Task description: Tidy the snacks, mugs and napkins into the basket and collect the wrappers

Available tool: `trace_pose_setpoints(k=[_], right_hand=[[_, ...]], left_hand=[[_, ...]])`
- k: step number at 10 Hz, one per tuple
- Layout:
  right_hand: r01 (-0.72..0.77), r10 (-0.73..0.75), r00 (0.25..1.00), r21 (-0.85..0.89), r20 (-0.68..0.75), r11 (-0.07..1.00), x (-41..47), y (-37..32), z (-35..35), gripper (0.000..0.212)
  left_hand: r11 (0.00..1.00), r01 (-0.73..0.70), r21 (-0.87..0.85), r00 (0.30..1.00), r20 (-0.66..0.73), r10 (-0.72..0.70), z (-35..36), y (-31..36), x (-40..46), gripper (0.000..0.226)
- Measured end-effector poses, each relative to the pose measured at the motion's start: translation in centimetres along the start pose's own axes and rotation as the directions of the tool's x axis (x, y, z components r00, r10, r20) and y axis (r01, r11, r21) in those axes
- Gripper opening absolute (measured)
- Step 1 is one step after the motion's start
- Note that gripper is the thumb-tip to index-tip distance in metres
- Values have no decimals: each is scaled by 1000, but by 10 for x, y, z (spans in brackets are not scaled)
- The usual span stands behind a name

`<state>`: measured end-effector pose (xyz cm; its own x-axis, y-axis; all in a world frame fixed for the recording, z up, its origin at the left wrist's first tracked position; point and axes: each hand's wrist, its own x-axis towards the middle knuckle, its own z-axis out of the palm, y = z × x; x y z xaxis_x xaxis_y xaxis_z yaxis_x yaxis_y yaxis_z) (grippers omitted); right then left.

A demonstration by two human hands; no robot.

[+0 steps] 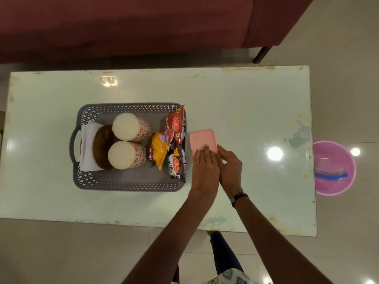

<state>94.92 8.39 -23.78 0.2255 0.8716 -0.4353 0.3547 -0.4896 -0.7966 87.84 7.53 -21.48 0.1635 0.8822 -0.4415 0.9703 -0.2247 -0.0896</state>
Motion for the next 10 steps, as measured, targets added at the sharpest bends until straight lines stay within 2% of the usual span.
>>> trace_pose_setpoints(k=[1, 2, 3, 5, 6, 7, 8, 9, 10], right_hand=[[-53, 53, 999, -9, -1, 999, -6, -5, 11, 32], [-87, 87, 996, -15, -8, 996, -8, -9, 12, 32], [-94, 96, 995, -95, 17, 991, -1, -12, 6, 30], [-91, 102, 992, -144, 71, 985, 3, -15, 2, 28], [-38, 53, 995, -163, 87, 986, -4, -15, 6, 37], [7, -10, 1000, -205, -11, 979, -24, -23, 4, 51], [25, -44, 995, -206, -88, 978, -51, -30, -7, 52], [16, -38, 994, -219, -100, 976, -83, -41, -13, 50], [-11, -18, 991, -219, -134, 976, -111, -55, -11, 49]], left_hand=[[1000, -1, 25, 1000, 4, 1, 2, -11, 1, 55], [999, 22, -25, 1000, -18, -23, -1, -15, 4, 58], [985, 18, -170, 996, 87, -3, -6, -13, 6, 65], [957, 20, -288, 998, 58, -4, -10, -16, 0, 71], [908, 0, -419, 998, -63, -29, -9, -22, -8, 60], [862, -116, -493, 971, -241, -8, -14, -34, -24, 57], [821, -218, -528, 917, -400, -13, -19, -57, -53, 53], [745, -140, -653, 909, -383, -165, -20, -98, -89, 47], [721, -42, -692, 907, -328, -262, -8, -150, -124, 51]])
